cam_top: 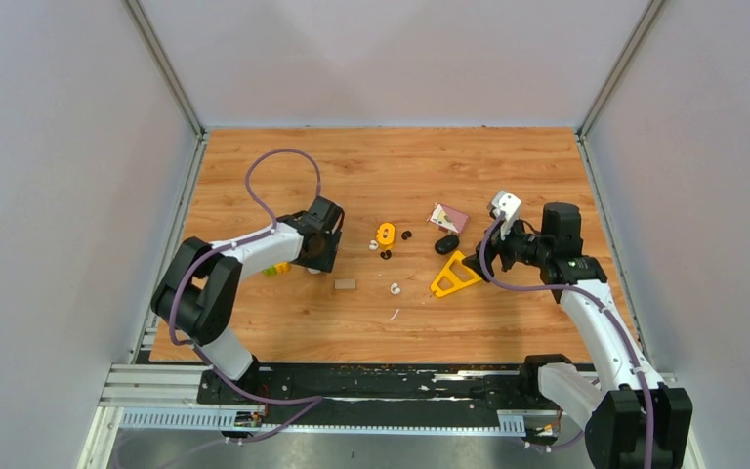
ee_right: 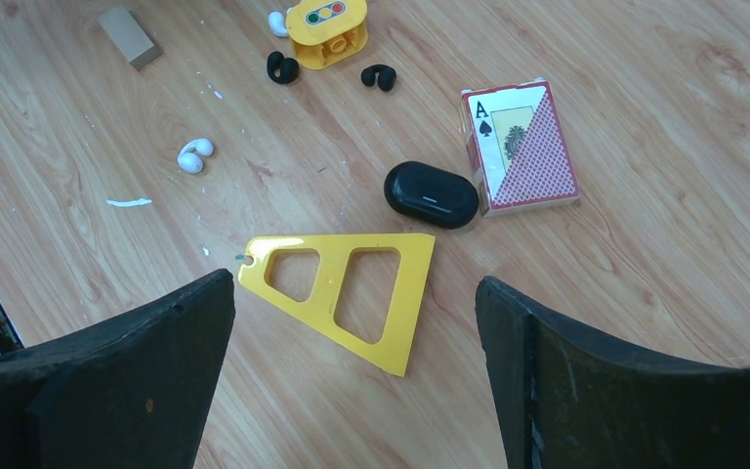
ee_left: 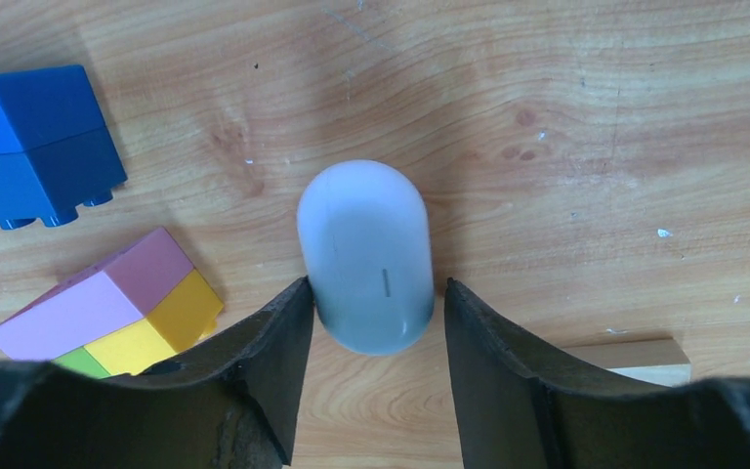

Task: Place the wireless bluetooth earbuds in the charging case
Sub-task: Pick up the charging case at the center of the board.

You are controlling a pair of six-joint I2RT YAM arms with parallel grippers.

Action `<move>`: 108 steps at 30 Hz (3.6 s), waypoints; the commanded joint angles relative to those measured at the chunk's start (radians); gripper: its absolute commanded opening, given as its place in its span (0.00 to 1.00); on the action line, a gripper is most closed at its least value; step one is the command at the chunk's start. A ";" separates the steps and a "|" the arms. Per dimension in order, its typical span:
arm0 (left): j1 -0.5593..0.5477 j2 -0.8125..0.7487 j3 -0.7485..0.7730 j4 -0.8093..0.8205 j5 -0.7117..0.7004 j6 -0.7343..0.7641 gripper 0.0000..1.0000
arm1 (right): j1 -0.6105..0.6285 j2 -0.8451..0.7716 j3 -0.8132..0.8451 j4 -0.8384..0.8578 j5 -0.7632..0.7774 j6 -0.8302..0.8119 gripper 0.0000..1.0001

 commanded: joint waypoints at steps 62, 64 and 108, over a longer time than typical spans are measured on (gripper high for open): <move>-0.766 -0.381 0.122 0.145 -0.122 0.470 0.32 | 0.392 0.286 0.325 -0.165 -0.276 0.581 0.60; -0.767 -0.379 0.127 0.149 -0.124 0.471 0.32 | 0.395 0.287 0.317 -0.157 -0.274 0.583 0.58; -0.468 -0.350 -0.379 1.607 0.514 -0.586 0.71 | 0.132 -0.062 0.173 0.162 -0.548 0.562 0.01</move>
